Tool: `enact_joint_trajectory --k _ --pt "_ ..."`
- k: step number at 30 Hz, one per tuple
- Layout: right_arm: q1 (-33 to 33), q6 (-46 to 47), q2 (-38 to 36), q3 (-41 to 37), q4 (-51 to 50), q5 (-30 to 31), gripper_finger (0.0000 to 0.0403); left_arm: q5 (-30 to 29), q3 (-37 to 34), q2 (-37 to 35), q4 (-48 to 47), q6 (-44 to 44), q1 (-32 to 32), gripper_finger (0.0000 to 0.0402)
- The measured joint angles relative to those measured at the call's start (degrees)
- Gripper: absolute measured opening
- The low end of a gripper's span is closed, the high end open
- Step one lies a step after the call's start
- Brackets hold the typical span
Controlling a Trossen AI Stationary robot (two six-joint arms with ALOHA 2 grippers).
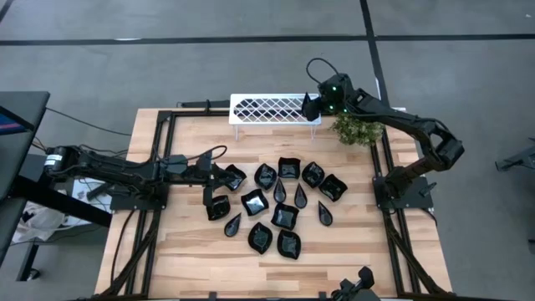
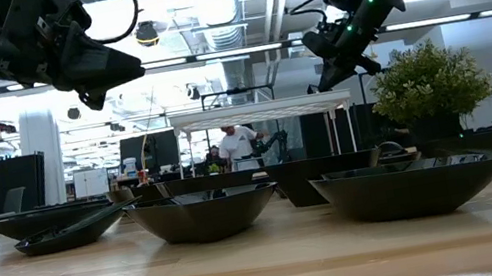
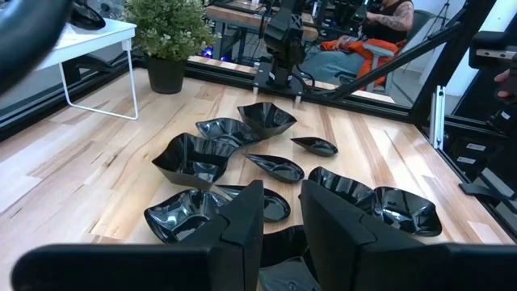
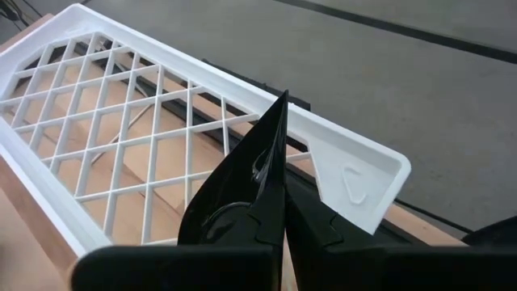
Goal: Pick & Place Mini shaped plates
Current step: Put the drop shaped plate on the shelf, then stack the drop shaped plate on top of the drop shaped plate on the shelf
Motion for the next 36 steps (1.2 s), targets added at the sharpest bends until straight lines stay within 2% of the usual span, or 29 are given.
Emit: enact_joint_trajectory --k 8,19,29,36 --pt "0.0 0.0 0.0 0.0 0.0 0.0 0.0004 0.0 0.0 0.0 0.0 0.0 0.0 0.0088" --pt "0.0 -0.6 0.0 0.0 -1.7 3.0 0.0050 0.0 0.0 0.0 0.0 0.0 0.0 0.0088" --pt "0.0 -1.2 -0.1 0.0 0.4 3.0 0.0051 0.0 0.0 0.0 0.0 0.0 0.0 0.0088" --pt "0.4 -4.0 -3.5 0.0 1.6 3.0 0.0051 0.0 0.0 0.0 0.0 0.0 0.0 0.0088"
